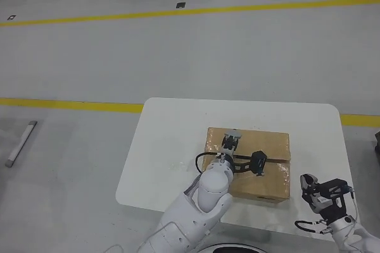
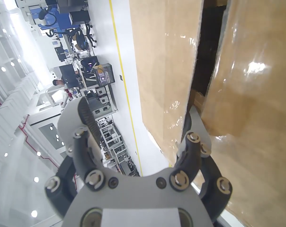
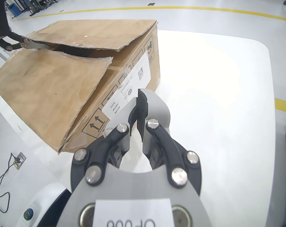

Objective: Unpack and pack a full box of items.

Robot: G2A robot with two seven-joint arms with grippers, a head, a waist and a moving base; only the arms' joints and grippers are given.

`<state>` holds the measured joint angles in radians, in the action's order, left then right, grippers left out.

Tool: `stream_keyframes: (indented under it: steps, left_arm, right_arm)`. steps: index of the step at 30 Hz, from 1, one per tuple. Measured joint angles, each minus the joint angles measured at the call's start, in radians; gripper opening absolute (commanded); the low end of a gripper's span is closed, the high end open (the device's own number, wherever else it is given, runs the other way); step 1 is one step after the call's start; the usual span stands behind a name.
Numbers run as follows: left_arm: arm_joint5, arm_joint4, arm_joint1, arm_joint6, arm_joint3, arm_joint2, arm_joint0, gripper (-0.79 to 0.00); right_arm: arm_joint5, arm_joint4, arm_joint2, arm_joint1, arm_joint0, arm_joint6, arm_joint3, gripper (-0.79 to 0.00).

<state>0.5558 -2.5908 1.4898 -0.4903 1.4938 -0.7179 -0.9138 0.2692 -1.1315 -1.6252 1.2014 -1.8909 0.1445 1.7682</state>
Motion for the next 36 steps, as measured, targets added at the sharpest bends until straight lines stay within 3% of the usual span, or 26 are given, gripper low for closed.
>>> stream_keyframes:
  steps: [1, 2, 4, 5, 6, 8, 19, 36]
  left_arm:
    - [-0.002, -0.001, 0.002, 0.001, -0.007, 0.0, 0.003, -0.252]
    - [-0.005, -0.001, 0.005, 0.002, -0.015, 0.001, 0.007, -0.394]
    - [-0.008, -0.002, 0.009, 0.002, -0.026, 0.002, 0.011, -0.459]
    - [-0.01, -0.002, 0.011, 0.002, -0.032, 0.002, 0.014, -0.57]
    - [-0.01, -0.003, 0.013, 0.002, -0.036, 0.002, 0.015, -0.603]
    - [-0.012, -0.006, 0.016, 0.003, -0.043, 0.002, 0.016, -0.785]
    - [0.009, -0.028, 0.022, 0.024, -0.031, -0.017, 0.005, -0.785]
    - [0.234, 0.011, -0.001, 0.001, 0.254, -0.103, -0.155, -0.785]
  right_arm:
    - [0.0, -0.001, 0.002, 0.0, 0.0, 0.0, 0.002, -0.785]
    - [0.001, -0.003, 0.004, 0.0, -0.001, 0.0, 0.003, -0.785]
    - [0.001, -0.004, 0.006, 0.001, -0.002, 0.001, 0.005, -0.785]
    - [0.0, -0.005, 0.008, 0.001, -0.002, 0.001, 0.006, -0.785]
    - [0.0, -0.005, 0.009, 0.001, -0.002, 0.002, 0.007, -0.785]
    - [0.001, -0.007, 0.01, 0.001, -0.001, 0.002, 0.007, -0.785]
    - [-0.003, 0.003, -0.005, 0.001, 0.003, -0.003, 0.024, -0.785]
    - [0.014, 0.065, -0.113, -0.001, -0.064, 0.022, 0.108, -0.785]
